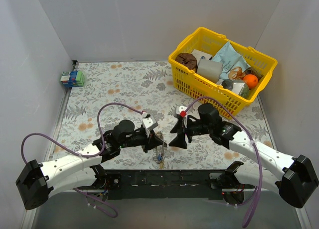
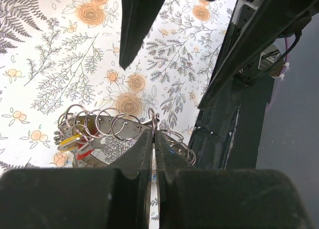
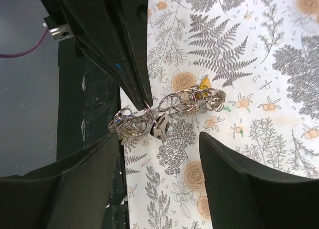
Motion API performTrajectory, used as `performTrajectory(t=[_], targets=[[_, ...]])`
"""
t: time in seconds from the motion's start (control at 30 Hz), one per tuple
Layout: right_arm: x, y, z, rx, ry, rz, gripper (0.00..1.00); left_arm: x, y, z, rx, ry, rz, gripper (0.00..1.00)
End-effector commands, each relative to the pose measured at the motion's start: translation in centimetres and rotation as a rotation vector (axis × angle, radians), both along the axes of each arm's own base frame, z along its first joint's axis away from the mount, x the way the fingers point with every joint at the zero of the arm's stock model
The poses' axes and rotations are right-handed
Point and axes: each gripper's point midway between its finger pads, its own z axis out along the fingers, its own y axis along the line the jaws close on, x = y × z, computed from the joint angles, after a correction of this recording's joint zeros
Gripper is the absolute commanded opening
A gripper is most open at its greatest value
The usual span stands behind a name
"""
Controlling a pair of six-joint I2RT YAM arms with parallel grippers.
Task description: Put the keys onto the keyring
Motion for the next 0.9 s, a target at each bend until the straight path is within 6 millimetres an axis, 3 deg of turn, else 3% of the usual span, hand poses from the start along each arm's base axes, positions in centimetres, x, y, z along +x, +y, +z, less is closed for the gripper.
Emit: performTrajectory(t=[0.0, 0.03, 0.07, 0.1, 0.23, 0.43, 0.57, 0.87], targets=[[0.0, 0.1, 1.9, 0.076, -0.085, 0.007, 0.76, -0.3, -0.3, 1.8, -0.061, -0.064, -0.032, 0.00], [-0.1, 0.2, 2.1, 0.089, -0.093, 0.015, 0.77, -0.4, -0.2, 1.8, -0.062, -0.069, -0.034, 0.00], [-0.5, 0.2, 2.2, 0.100, -0.091, 0.036, 0.88, -0.4, -0.3, 1.9, -0.068, -0.075, -0.038, 0.00], [-0.6, 0.2, 2.4, 0.105, -0.099, 0.049, 0.90, -0.5, -0.2, 1.9, -0.072, -0.081, -0.045, 0.00], [-1.2, 0.2, 2.6, 0.142, -0.146, 0.094, 0.91, -0.8, -0.2, 2.2, -0.090, -0.101, -0.059, 0.00], [-2.0, 0.6, 2.6, 0.182, -0.135, 0.159, 0.82, -1.1, -0.3, 2.6, -0.108, -0.112, -0.082, 0.00], [-2.5, 1.1, 2.9, 0.200, -0.107, 0.197, 0.69, -1.3, -0.4, 2.5, -0.112, -0.111, -0.097, 0.00], [-2.8, 1.5, 3.4, 0.239, -0.074, 0.221, 0.51, -1.4, -0.5, 2.6, -0.118, -0.113, -0.107, 0.00]])
